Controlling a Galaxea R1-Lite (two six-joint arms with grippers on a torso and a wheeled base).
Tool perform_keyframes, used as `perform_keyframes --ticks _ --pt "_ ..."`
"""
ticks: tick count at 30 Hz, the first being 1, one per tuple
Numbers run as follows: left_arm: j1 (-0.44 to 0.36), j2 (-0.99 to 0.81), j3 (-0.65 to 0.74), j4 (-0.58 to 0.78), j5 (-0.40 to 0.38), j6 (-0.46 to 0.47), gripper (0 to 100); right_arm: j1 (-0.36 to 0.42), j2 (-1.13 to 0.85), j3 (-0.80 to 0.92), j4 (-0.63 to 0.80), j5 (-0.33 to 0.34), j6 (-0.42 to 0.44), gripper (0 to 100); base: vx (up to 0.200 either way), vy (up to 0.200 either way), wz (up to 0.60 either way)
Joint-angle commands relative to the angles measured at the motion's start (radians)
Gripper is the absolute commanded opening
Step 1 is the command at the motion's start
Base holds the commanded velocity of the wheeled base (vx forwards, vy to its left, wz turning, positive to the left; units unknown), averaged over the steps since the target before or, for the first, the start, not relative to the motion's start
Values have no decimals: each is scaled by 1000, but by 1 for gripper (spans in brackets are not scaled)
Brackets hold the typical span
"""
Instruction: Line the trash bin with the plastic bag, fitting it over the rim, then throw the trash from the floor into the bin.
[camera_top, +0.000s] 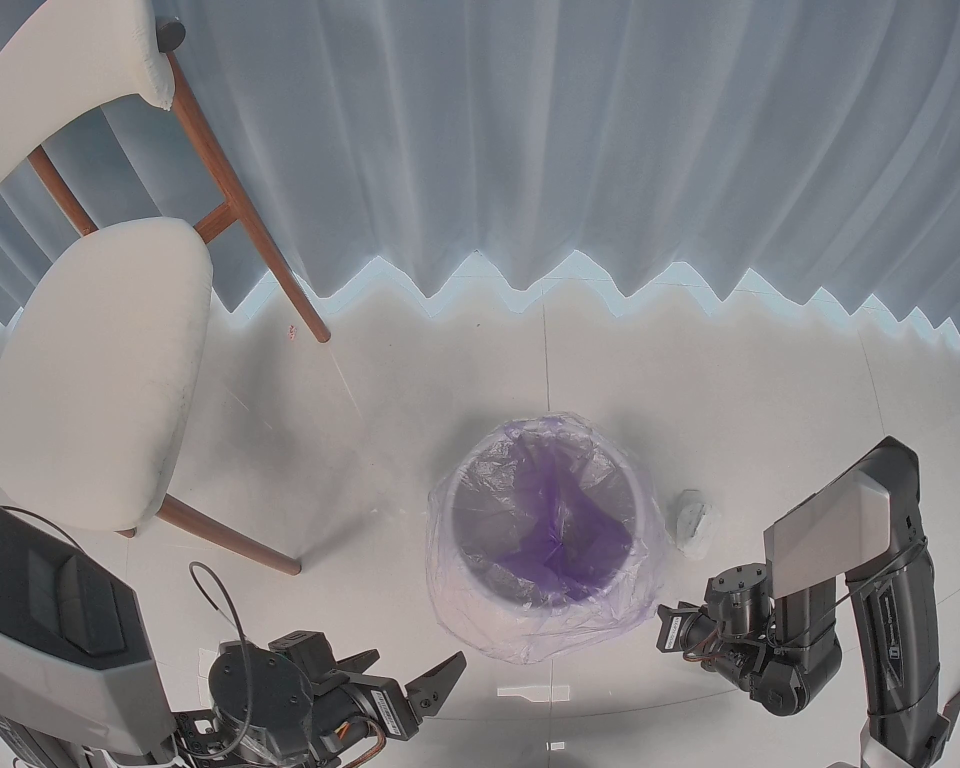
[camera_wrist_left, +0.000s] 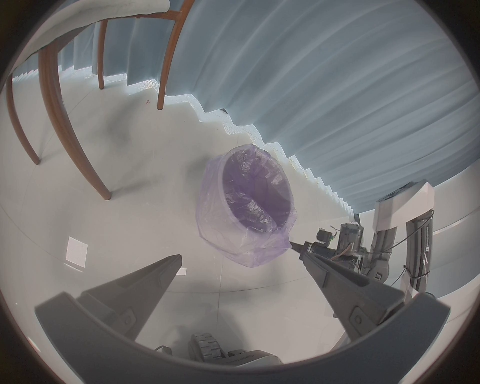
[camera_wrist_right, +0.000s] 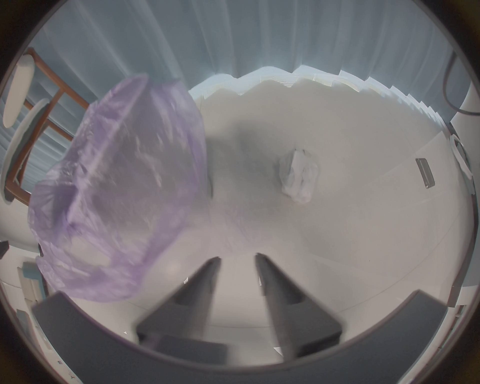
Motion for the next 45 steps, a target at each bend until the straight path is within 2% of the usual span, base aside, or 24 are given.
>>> perform_keyframes --ticks 1,4,9,14,18,20,26,29,32,36,37,38,39,45 --pt "-2 -3 16 0 2 -3 100 -1 -16 19 -19 1 31 100 0 0 0" --pt "-2 -3 16 0 2 -3 100 -4 -94 32 -16 16 63 100 0 0 0" --pt "-5 4 16 0 2 -3 100 -35 -198 81 -14 21 63 100 0 0 0" --pt "-10 36 16 0 0 -5 100 -90 -376 187 -16 65 78 100 0 0 0" --pt "4 93 6 -2 -17 -95 100 -99 -519 216 -13 126 129 100 0 0 0" --pt "32 116 -9 -2 -35 -141 100 -98 -567 212 -13 142 147 100 0 0 0" --pt "127 160 -87 -2 -101 -178 100 -92 -649 212 -13 192 189 100 0 0 0" --pt "170 175 -139 0 -195 -218 100 -90 -663 215 -14 192 198 100 0 0 0" --pt "196 252 -170 -3 -231 -149 100 -92 -671 221 -16 188 198 100 0 0 0" --pt "199 304 -178 -3 -241 80 100 -95 -682 252 -16 186 193 100 0 0 0" --pt "199 307 -178 -3 -241 95 100 -95 -682 252 -16 186 193 100 0 0 0" --pt "202 318 -182 -3 -244 164 100 -95 -682 253 -14 186 195 100 0 0 0" --pt "205 321 -185 -3 -251 195 100 -95 -679 253 -14 186 193 100 0 0 0" --pt "223 370 -237 -2 -308 201 100 -95 -669 247 -14 182 189 100 0 0 0"
